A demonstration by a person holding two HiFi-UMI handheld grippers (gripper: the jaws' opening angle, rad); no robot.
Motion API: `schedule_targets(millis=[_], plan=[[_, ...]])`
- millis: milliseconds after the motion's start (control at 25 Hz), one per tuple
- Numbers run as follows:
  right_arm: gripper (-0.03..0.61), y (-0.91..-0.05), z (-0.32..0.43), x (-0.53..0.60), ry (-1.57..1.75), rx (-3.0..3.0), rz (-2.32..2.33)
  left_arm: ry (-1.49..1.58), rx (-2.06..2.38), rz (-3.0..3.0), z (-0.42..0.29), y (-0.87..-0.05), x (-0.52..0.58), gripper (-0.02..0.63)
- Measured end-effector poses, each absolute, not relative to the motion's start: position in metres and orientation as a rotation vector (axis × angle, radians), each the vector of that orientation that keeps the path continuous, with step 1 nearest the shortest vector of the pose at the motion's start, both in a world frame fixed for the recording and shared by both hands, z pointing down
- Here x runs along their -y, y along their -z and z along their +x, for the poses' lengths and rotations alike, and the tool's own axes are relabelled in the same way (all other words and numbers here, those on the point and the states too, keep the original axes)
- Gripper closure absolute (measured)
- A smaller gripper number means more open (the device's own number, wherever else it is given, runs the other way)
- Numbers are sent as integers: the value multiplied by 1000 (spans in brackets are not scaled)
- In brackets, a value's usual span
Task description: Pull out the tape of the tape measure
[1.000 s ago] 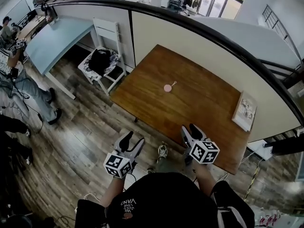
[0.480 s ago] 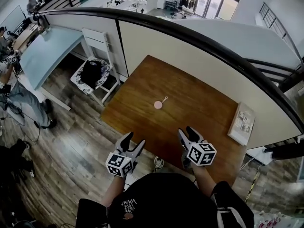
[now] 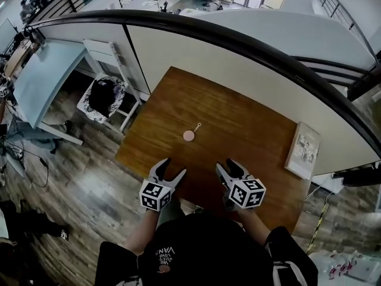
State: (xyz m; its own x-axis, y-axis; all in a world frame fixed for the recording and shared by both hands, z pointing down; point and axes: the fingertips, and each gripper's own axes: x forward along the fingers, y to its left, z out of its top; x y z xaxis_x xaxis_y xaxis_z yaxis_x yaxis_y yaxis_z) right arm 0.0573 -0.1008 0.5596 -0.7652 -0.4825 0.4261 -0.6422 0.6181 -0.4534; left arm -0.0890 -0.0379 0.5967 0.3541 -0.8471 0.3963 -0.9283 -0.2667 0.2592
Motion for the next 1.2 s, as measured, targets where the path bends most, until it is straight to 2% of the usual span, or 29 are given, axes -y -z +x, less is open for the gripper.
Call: schedule_targets(millis=[600,1200], plan=[[389,-575,22,117,-990,2437,1262,-499,1207,2313,-110,-643,138,279],[390,-584,31,118,-1019,2334,1479,-870,978,2318,-90,-708,181,277]])
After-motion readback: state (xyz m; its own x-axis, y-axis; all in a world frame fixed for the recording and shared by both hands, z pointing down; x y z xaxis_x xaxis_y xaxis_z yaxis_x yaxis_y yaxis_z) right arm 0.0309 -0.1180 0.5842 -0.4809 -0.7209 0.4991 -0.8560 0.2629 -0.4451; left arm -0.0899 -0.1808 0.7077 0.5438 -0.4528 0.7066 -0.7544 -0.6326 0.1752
